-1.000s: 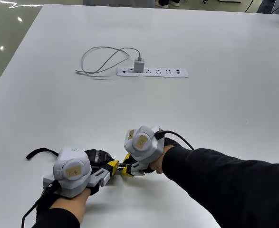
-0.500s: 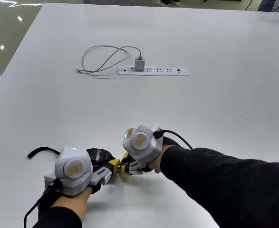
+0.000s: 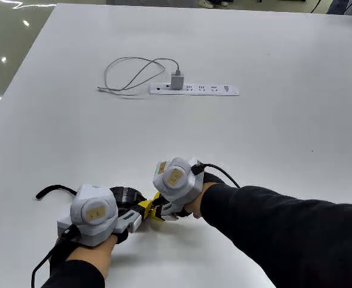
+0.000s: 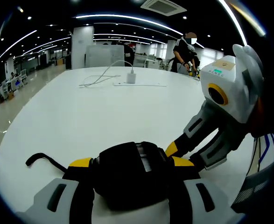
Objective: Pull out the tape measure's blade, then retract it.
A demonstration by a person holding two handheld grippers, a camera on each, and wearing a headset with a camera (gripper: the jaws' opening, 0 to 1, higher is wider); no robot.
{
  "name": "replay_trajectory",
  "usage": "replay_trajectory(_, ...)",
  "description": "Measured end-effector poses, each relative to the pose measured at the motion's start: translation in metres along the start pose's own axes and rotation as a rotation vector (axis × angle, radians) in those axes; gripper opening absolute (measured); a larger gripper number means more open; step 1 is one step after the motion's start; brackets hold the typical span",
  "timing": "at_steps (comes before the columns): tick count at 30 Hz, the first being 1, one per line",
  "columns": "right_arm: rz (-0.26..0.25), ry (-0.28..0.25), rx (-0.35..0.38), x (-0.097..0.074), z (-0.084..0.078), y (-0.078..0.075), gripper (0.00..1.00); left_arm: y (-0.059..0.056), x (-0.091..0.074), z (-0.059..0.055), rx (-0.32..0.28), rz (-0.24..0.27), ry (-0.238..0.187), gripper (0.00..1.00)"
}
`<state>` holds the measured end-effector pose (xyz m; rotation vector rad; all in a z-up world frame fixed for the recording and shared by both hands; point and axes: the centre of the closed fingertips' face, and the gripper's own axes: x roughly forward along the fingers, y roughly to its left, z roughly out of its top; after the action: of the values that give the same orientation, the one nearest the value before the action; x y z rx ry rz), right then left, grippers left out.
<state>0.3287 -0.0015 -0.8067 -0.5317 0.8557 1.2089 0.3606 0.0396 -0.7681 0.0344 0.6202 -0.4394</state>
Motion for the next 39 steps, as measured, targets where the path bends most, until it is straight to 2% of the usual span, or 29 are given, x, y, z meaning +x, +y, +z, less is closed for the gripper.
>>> replay_trajectory(8,0.001,0.002,0.03,0.0013,0.0019,0.0,0.1,-0.0002,0.0,0.0003,0.006,-0.003,0.0,0.6)
replay_trajectory(11,-0.003,0.016,0.001,0.0019,0.0017,0.0013,0.1,-0.0005,-0.0007,-0.0002,0.009,-0.002,0.003,0.6)
replay_trajectory(18,-0.007,0.022,-0.007,0.0022,0.0019,0.0008,0.1,-0.0004,-0.0001,0.0001,0.01,-0.003,0.003,0.6)
replay_trajectory(27,-0.024,0.023,0.002,0.0022,0.0014,0.0007,0.11,-0.0008,-0.0004,-0.0009,0.011,-0.004,0.001,0.6)
replay_trajectory(39,-0.02,0.017,0.013,0.0024,0.0022,0.0,0.1,0.0005,0.0016,0.0001,0.006,-0.007,-0.007,0.61)
